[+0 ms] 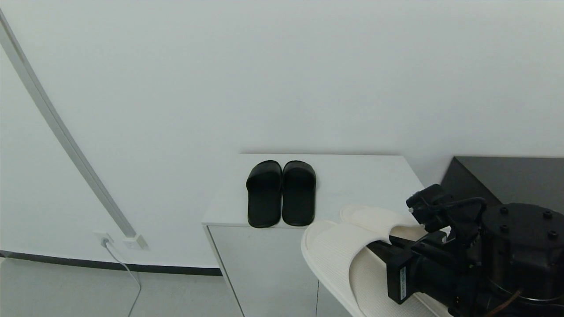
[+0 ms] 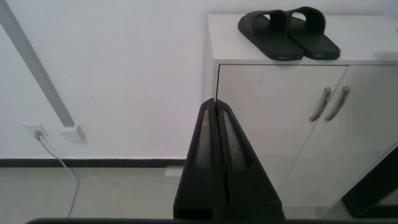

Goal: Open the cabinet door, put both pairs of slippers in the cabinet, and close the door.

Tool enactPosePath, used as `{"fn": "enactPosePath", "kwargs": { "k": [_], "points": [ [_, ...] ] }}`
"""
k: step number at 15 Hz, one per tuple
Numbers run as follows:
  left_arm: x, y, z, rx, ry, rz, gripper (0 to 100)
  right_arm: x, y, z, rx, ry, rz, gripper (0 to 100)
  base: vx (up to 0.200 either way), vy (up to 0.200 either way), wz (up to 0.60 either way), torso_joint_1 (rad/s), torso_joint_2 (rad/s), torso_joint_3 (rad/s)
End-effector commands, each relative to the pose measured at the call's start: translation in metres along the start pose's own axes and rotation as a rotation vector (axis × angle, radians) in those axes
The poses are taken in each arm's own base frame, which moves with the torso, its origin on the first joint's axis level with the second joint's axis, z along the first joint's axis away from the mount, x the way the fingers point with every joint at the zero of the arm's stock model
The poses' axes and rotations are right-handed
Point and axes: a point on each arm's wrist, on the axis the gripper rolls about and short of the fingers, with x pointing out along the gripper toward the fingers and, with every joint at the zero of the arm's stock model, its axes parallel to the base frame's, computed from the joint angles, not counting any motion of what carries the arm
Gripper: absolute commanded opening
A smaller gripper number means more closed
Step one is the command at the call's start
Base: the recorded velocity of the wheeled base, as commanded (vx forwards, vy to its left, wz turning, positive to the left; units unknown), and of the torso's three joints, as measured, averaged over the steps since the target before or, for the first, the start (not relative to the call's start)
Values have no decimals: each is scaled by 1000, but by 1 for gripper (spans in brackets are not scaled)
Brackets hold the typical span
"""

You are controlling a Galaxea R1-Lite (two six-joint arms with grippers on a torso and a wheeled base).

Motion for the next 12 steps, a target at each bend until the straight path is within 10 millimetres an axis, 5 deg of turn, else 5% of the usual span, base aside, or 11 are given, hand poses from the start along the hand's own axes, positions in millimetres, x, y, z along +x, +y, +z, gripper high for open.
{"fn": "enactPosePath", "kwargs": {
  "k": [1,12],
  "points": [
    [0,0,0,-1,2,0,0,-1,-1,1,2,-5,-2,0,-200,0,0,-2,2,-7],
    [0,0,0,5,0,1,0,1,-3,-4,-8,14,-14,0,0,0,0,0,0,0]
  ]
}}
